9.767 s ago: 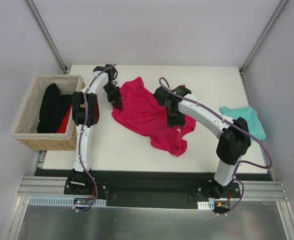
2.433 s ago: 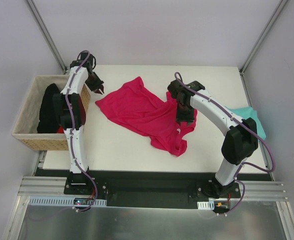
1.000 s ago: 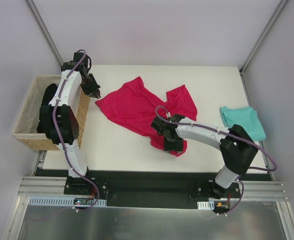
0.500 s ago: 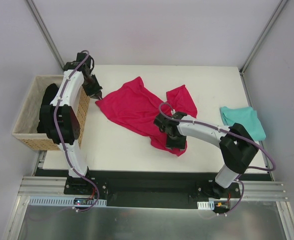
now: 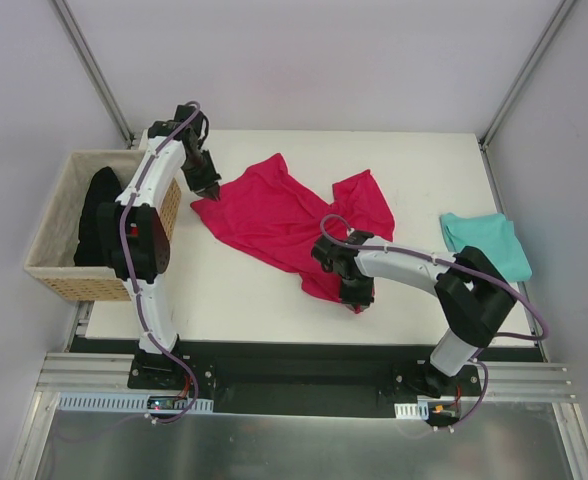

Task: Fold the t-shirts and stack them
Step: Flatten out the tshirt

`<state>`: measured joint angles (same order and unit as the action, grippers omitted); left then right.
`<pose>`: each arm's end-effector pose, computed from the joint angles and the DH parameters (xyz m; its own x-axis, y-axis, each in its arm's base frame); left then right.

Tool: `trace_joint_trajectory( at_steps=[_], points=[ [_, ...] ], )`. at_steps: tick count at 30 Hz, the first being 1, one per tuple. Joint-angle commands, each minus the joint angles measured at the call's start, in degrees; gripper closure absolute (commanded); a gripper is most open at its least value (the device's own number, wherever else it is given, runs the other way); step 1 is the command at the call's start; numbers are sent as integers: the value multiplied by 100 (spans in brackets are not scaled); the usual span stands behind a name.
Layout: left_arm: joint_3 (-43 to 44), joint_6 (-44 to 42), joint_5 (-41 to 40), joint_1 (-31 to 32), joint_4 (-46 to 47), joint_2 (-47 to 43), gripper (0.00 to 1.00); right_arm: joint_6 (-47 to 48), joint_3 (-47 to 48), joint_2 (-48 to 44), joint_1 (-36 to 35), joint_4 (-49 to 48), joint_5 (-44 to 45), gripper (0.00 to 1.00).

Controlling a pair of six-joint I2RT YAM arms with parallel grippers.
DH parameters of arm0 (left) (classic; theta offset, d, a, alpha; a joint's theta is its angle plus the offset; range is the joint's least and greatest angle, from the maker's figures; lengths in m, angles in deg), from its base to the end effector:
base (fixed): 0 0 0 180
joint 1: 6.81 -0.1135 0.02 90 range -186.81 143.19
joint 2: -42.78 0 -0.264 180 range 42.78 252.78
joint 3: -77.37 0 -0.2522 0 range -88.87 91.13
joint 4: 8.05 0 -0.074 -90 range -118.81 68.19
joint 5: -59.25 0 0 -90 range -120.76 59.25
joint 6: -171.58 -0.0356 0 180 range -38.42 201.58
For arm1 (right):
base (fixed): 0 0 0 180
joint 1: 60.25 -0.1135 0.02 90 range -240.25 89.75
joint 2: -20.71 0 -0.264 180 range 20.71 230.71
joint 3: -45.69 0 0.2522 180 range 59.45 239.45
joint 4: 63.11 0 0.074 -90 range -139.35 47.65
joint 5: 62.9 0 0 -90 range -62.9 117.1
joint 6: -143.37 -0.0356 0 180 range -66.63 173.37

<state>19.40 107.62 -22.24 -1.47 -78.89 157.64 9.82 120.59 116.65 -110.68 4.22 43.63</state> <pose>0.4273 -0.0452 0.2866 -0.8709 -0.3547 -0.3403 -0.2503 0.9159 -0.3139 0.1899 0.2138 0.1775 -0.9671 -0.1334 -0.2166 -0.0931 0.9780 -0.1865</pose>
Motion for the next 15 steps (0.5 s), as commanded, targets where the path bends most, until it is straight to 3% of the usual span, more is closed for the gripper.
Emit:
trace_joint_trajectory(
  at_steps=[1,2,15],
  points=[
    [291,-91,-34,54,-260,-26,89,-136,-24,-58,42,-21,-45,87],
    [300,-91,-34,63,-260,-26,89,-119,20,-49,43,-12,-45,99],
    [555,50,107,160,-304,44,89,285,1470,-172,183,1297,1203,99]
  ],
)
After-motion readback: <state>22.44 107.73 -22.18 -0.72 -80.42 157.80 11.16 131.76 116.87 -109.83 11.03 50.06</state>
